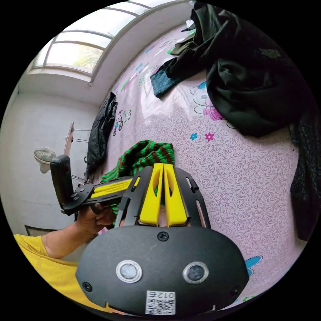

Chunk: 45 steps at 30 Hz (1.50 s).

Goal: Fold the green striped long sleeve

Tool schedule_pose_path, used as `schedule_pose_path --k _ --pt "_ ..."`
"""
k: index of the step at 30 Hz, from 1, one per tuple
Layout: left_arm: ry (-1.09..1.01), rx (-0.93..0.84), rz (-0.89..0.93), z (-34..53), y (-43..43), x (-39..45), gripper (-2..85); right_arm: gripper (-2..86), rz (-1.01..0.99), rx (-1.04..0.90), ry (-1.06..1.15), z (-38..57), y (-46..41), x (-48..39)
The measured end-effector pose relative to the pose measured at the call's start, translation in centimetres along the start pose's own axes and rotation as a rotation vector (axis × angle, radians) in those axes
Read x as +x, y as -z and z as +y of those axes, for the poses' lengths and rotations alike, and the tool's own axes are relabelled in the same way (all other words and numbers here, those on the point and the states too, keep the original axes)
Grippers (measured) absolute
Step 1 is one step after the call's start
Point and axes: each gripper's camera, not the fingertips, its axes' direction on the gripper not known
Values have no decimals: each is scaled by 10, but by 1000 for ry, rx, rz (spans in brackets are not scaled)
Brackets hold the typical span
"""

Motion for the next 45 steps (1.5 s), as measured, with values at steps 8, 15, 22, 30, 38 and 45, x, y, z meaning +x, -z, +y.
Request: schedule_pose_path --k 8,15,22,30,38,45 --pt "81 212 -54 138 106 -21 4 6 115 -87 216 62 -17 -37" --pt "412 112 -133 319 158 -74 6 9 183 -53 280 111 1 -59" --pt "561 -34 10 475 161 -54 13 28 131 -200 303 230 23 -56" --pt "639 -69 94 567 151 -31 61 70 166 -390 165 354 27 -6" --pt "608 -71 102 607 158 -22 71 77 143 -410 167 384 26 14" --pt "578 -72 74 635 173 -21 43 75 106 -393 167 394 36 23"
